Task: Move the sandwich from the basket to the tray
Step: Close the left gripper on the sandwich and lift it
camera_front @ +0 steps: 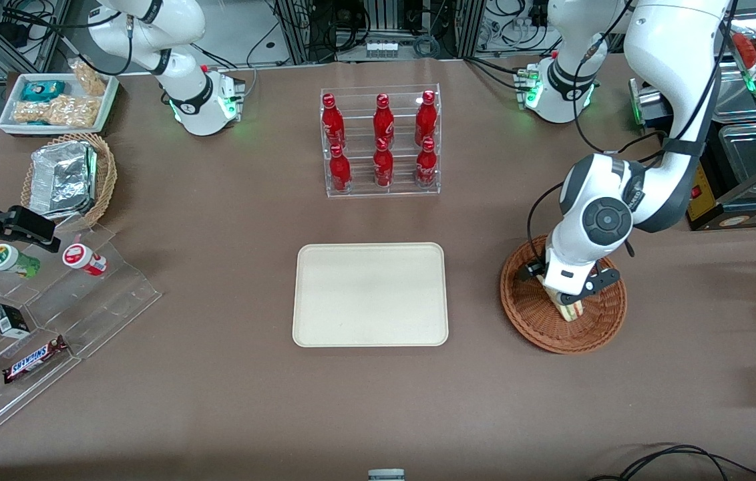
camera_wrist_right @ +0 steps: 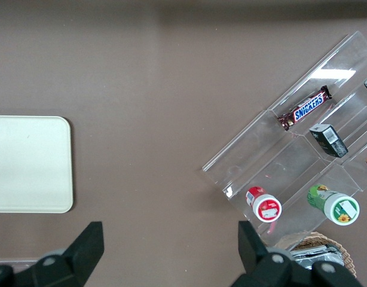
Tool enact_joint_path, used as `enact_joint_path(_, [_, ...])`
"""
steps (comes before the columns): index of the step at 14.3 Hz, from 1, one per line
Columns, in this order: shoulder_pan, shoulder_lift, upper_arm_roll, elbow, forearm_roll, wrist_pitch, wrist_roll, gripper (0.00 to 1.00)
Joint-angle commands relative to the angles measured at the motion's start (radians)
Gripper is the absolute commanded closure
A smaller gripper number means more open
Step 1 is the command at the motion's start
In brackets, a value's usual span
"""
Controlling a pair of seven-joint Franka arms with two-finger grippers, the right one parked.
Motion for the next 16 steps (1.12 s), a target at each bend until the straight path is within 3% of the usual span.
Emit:
enact_joint_path(1, [0.017, 0.005, -0.004, -0.01, 0.02, 0.015, -0.025, 0.0])
enact_joint_path(6, [0.056, 0.073, -0.002, 0.022, 0.099, 0.03, -0.021, 0.0])
enact_joint_path(8, [0.059, 0.097, -0.001, 0.046, 0.102, 0.03, -0.017, 0.06])
enact_joint_path(9, [0.075, 0.108, 0.0, 0.059, 0.102, 0.03, -0.018, 0.16])
enact_joint_path(11, [0.08, 0.107, -0.002, 0.079, 0.082, 0.029, -0.067, 0.67])
enact_joint_path(12, [0.077, 0.11, -0.004, 0.086, 0.085, 0.03, -0.127, 0.83])
enact_joint_path(14, [0.068, 0.124, -0.004, 0.129, 0.102, 0.024, -0.143, 0.92])
enact_joint_path(16, [0.071, 0.114, -0.005, 0.154, 0.097, 0.015, -0.091, 0.93])
